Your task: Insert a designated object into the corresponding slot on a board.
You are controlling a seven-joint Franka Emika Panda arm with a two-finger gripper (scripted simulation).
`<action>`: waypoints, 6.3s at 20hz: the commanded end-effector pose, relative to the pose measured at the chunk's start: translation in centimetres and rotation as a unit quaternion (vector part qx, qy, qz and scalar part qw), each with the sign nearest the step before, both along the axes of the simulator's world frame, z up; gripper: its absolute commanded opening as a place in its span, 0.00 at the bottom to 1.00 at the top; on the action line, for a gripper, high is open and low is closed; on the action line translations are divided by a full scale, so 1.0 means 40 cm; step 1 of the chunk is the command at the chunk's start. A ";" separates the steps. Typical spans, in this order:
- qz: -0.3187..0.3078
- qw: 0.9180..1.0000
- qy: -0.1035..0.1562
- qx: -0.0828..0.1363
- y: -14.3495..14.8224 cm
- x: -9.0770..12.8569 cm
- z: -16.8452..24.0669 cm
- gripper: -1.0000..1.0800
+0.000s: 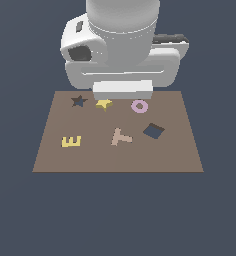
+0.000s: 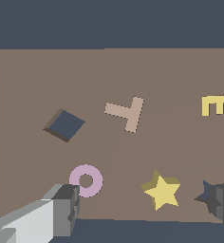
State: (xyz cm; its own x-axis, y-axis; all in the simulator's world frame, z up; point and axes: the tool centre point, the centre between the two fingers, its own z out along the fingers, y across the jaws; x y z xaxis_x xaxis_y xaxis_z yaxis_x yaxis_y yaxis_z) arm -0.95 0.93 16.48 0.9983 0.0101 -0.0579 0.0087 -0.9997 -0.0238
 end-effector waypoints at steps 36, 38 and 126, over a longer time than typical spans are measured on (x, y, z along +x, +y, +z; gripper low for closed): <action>-0.339 0.940 -0.023 -0.021 -0.158 -0.190 -0.279 0.96; -0.345 0.938 -0.023 -0.021 -0.159 -0.193 -0.284 0.96; -0.202 0.979 -0.025 -0.018 -0.397 -0.236 -0.336 0.96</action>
